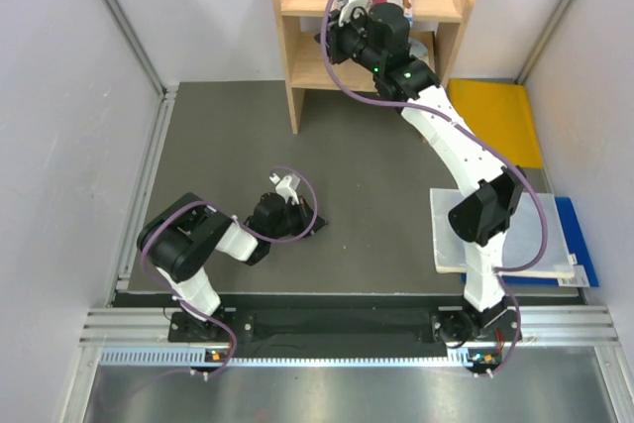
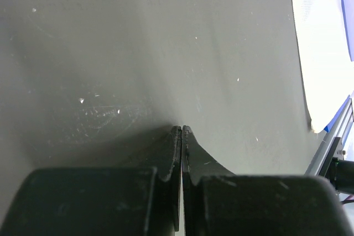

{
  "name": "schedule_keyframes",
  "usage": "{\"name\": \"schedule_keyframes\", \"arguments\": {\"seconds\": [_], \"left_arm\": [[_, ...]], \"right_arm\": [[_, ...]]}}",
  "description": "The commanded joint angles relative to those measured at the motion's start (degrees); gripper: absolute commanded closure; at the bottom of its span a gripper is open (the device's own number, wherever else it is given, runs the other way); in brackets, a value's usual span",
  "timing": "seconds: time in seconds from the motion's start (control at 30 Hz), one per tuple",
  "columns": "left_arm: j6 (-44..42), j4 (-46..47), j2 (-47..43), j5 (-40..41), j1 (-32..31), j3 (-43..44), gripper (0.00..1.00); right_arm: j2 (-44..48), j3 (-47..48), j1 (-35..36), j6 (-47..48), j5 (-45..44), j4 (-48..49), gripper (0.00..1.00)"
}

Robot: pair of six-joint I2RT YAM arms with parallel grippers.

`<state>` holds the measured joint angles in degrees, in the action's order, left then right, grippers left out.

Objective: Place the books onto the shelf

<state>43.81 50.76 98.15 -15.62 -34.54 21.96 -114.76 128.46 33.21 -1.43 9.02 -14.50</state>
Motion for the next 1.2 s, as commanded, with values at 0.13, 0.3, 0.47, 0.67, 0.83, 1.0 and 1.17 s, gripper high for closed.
{"name": "schedule_keyframes", "arguments": {"seconds": [0.13,0.3,0.47,0.67,0.83,1.0,1.17], "left_arm": [[-1.4,-4.0,1.3,-0.4,-0.3,-1.1,1.00],[-1.3,-3.7,1.8,-0.8,-0.3,-0.8,1.00],[-1.5,-3.4,2.0,-1.3,-0.4,-0.7,1.00],[-2.1,-3.6,2.4,-2.6,-0.3,0.0,1.00],[-3.0,-4.4,0.8,-2.7,-0.4,0.3,0.94],[-5.0,-8.5,-3.1,-2.0,-0.3,1.0,0.81],[-8.6,-16.8,-11.7,1.6,-0.4,2.0,0.50]], "right_arm": [[-1.3,4.2,-0.7,-0.1,0.4,4.2,0.98],[0.6,1.9,-0.8,0.4,4.0,3.7,1.00],[13.1,-19.7,-0.8,0.9,7.7,12.9,1.00],[29.0,-43.1,-0.9,5.6,6.5,21.4,0.97],[39.8,-59.2,-1.4,6.6,0.8,22.8,0.97],[46.0,-72.3,-6.8,1.8,-0.9,25.0,0.93],[46.3,-83.5,-16.1,-8.7,6.2,27.3,0.75]]}}
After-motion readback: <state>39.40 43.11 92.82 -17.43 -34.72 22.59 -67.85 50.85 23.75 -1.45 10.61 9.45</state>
